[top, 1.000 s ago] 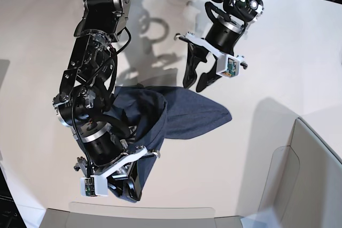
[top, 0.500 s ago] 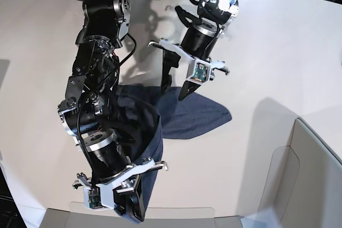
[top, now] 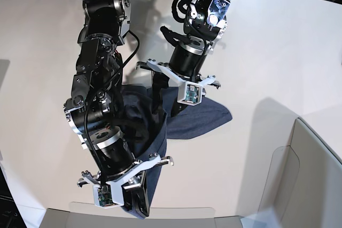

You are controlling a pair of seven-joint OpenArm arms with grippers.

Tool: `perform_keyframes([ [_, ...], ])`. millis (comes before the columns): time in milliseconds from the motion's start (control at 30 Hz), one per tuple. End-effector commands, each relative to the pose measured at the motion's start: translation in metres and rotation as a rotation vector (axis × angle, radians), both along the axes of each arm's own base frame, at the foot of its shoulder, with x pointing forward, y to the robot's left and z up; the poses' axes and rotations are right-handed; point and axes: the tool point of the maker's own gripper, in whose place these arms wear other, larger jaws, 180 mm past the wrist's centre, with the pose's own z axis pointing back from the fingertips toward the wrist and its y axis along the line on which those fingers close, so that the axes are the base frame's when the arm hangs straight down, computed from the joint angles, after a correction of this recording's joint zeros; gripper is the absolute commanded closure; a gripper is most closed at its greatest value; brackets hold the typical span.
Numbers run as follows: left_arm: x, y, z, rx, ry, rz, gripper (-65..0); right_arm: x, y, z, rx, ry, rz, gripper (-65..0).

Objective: Layout the t-shirt on the table in an organized manner, then fold the t-shirt properly
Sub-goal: 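Lift the shirt high with the right gripper and shake it out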

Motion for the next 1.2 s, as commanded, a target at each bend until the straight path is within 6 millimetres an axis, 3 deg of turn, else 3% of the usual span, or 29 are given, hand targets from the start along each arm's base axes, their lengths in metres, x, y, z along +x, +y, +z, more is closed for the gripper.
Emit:
perform_keyframes([
  [0, 0.001, -0.005, 0.017, -0.025, -0.054, -0.008, -26.0, -0.003, 0.002, 0.024, 0.024, -0.076, 0.01, 0.0],
  [167, 0.001, -0.007, 0.015, -0.026, -0.051, -0.009, -26.0, -0.002, 0.0, 0.023, 0.006, -0.077, -0.008, 0.0],
  [400, 0.007, -0.015, -0.003, -0.02, -0.002, -0.009, -25.8, -0.002, -0.004, 0.019, 0.009, -0.068, -0.018, 0.0],
  [567, 0.014, -0.014, -0.002, -0.02, -0.043, 0.005, -25.8, -0.002, -0.004, 0.018, 0.007, -0.066, -0.02, 0.0],
  [833, 0.018, -0.017, -0.032, 0.012, -0.007, 0.009, -25.8, -0.003, -0.003, 0.019, 0.005, -0.07, -0.019, 0.0],
  [1167, 0.019, -0.018, -0.032, 0.014, -0.02, 0.007, -25.7, -0.01, -0.006, 0.023, 0.009, -0.088, -0.024, 0.0],
])
